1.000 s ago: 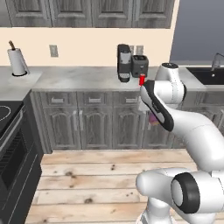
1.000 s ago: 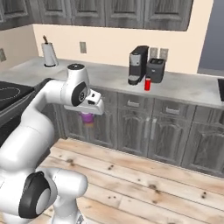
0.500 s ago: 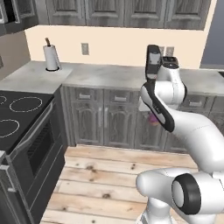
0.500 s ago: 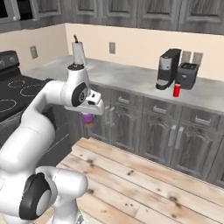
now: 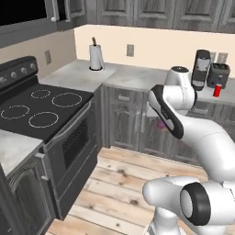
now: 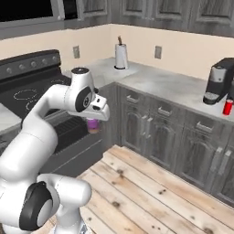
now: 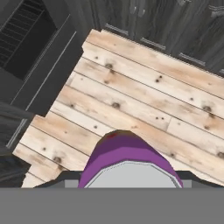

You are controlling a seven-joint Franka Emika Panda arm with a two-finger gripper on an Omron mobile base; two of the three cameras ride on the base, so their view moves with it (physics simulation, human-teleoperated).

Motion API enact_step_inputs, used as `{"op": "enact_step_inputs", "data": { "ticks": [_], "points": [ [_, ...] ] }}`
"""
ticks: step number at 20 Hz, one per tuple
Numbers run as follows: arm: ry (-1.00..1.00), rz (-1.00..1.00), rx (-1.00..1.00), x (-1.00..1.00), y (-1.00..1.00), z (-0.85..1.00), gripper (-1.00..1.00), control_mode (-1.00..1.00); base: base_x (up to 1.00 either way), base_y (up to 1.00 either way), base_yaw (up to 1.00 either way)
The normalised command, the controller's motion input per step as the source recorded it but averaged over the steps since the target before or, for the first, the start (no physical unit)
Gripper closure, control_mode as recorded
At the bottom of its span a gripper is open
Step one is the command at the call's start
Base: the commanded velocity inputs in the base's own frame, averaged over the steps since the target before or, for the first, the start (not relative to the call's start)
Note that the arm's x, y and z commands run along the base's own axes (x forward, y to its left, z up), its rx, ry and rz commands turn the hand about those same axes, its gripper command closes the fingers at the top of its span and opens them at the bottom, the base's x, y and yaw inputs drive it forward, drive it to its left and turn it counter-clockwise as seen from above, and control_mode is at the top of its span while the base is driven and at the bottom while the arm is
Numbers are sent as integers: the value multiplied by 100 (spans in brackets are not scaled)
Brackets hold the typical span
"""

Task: Four empty soda cans are scattered around the kitchen. Gather all the cans and cluster them next to the stove for recycling.

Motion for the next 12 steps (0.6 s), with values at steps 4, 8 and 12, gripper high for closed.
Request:
{"op": "enact_step_inputs", "data": {
  "ticks": [4, 8, 12],
  "points": [
    [0, 0, 0, 0, 0, 0, 100, 100, 0, 22, 44],
    [0, 0, 0, 0, 0, 0, 100, 100, 2, 12, 45],
    [0, 0, 0, 0, 0, 0, 100, 100, 8, 2, 46]
  ]
}}
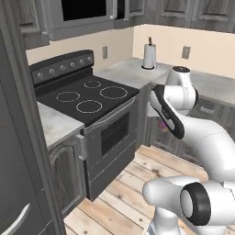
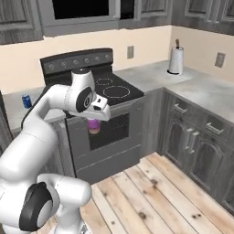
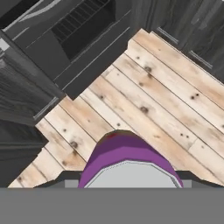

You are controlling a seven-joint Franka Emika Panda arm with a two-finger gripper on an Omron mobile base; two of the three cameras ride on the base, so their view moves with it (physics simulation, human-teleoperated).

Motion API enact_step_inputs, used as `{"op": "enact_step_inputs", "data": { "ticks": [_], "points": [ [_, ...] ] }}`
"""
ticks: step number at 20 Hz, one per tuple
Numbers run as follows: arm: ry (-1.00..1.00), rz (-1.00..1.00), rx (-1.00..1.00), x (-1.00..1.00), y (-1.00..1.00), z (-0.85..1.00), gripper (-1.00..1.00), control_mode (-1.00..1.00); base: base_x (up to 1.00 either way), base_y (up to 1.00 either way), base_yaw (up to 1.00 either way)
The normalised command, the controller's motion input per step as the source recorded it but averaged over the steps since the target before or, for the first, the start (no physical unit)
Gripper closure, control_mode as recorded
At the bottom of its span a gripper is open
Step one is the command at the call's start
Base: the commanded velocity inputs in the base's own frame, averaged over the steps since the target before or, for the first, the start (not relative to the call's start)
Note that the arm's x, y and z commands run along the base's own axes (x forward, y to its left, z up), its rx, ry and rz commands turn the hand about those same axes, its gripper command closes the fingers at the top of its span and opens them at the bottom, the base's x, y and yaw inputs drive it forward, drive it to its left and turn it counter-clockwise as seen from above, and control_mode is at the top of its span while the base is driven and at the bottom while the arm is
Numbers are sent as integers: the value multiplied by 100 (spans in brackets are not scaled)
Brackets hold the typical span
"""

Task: Four empty soda cans are scattered around the kitchen. Gather all the cans and cluster them next to the stove for recycling.

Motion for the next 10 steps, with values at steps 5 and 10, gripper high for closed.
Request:
{"op": "enact_step_inputs", "data": {
  "ticks": [5, 10],
  "points": [
    [0, 0, 0, 0, 0, 0, 100, 100, 17, 0, 48],
    [0, 0, 0, 0, 0, 0, 100, 100, 22, -3, 48]
  ]
}}
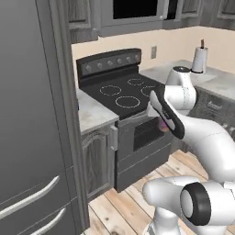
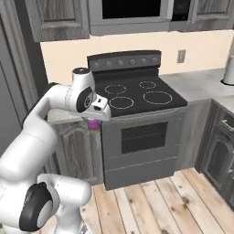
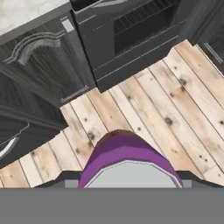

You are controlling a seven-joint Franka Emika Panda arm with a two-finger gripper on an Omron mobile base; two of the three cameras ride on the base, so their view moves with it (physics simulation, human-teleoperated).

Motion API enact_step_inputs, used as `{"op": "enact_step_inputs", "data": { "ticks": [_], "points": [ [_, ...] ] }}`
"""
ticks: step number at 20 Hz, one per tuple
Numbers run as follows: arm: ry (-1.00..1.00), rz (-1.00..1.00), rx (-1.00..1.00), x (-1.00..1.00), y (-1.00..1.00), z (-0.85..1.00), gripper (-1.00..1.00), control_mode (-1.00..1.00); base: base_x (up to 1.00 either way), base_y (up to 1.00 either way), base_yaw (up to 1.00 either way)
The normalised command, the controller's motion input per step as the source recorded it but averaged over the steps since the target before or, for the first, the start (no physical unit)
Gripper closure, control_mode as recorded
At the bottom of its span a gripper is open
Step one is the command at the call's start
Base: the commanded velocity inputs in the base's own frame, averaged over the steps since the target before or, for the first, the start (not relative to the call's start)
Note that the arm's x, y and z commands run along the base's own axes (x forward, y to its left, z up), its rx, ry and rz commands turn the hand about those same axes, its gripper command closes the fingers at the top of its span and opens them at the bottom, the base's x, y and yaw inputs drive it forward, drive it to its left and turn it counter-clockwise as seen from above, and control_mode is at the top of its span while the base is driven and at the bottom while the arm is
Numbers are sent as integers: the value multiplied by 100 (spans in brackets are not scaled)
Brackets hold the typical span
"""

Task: Four empty soda cans are scattered around the kitchen. Gather all the cans and cluster them next to the stove for recycling.

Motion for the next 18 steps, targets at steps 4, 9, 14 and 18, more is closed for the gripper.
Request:
{"op": "enact_step_inputs", "data": {
  "ticks": [4, 9, 14, 18],
  "points": [
    [0, 0, 0, 0, 0, 0, 100, 100, 30, -5, 47],
    [0, 0, 0, 0, 0, 0, 100, 100, 35, -29, 37],
    [0, 0, 0, 0, 0, 0, 100, 100, 23, -53, 30],
    [0, 0, 0, 0, 0, 0, 100, 100, 14, -63, 27]
  ]
}}
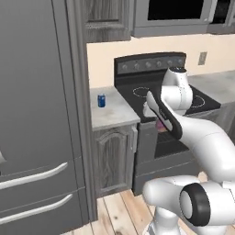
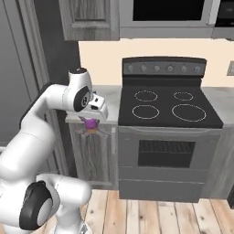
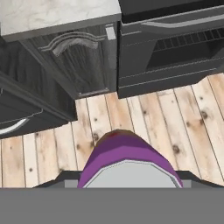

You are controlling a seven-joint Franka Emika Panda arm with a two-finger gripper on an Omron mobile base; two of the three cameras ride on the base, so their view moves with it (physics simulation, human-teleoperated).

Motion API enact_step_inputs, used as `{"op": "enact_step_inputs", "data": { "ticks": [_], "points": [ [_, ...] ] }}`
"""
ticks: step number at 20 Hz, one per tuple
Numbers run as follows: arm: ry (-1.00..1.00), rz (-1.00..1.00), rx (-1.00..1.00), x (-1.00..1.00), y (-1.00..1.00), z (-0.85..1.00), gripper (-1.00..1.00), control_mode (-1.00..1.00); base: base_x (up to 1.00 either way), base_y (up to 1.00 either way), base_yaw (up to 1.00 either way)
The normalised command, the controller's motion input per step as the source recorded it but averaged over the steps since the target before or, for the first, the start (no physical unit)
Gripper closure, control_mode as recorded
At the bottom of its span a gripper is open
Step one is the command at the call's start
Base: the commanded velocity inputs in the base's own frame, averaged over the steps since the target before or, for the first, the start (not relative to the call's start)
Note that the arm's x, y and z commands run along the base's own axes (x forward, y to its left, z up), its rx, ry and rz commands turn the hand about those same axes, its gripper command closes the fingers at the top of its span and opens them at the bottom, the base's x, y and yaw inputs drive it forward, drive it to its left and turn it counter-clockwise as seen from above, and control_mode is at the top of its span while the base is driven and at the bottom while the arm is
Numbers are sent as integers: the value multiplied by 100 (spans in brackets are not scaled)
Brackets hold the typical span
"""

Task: Four empty soda cans are scattered around the kitchen. Gather all the cans and cluster them next to the stove for recycling.

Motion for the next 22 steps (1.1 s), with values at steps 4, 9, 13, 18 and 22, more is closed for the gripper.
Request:
{"op": "enact_step_inputs", "data": {
  "ticks": [4, 9, 13, 18, 22],
  "points": [
    [0, 0, 0, 0, 0, 0, 100, 100, 19, -53, 25],
    [0, 0, 0, 0, 0, 0, 100, 100, 27, -36, 23],
    [0, 0, 0, 0, 0, 0, 100, 100, 50, -7, 16],
    [0, 0, 0, 0, 0, 0, 100, 100, 63, -16, 13],
    [0, 0, 0, 0, 0, 0, 100, 100, 60, -26, 10]
  ]
}}
